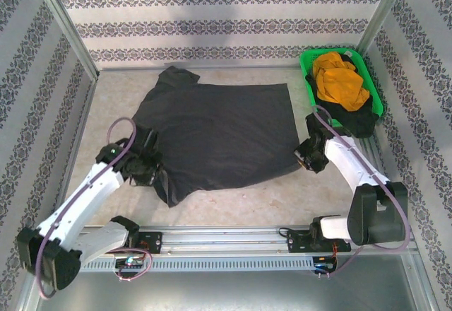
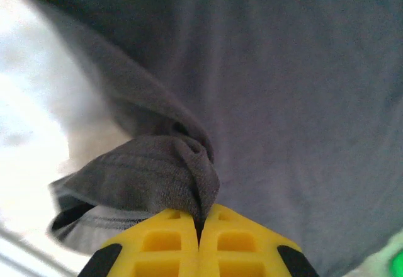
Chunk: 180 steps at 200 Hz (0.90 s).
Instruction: Fold and stack the t-shirts
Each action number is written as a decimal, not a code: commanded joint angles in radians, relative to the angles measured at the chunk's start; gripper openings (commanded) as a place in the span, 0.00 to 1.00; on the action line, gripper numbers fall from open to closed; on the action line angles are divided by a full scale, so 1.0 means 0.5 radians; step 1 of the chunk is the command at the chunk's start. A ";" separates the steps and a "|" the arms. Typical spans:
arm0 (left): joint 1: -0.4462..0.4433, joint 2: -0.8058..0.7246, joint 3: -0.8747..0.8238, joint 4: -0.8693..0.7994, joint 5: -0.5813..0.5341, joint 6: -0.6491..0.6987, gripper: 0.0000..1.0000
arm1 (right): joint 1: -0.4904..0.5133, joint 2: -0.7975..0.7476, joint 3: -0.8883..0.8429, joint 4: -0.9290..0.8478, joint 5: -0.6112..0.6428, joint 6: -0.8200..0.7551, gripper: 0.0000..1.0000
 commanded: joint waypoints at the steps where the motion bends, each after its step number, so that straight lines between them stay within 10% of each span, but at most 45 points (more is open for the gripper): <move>1: 0.165 0.171 0.111 0.322 0.029 0.241 0.00 | -0.051 0.129 0.152 0.019 -0.039 0.114 0.00; 180: 0.814 0.903 0.725 0.481 0.098 0.939 0.00 | -0.105 0.966 1.028 -0.091 0.092 0.219 0.00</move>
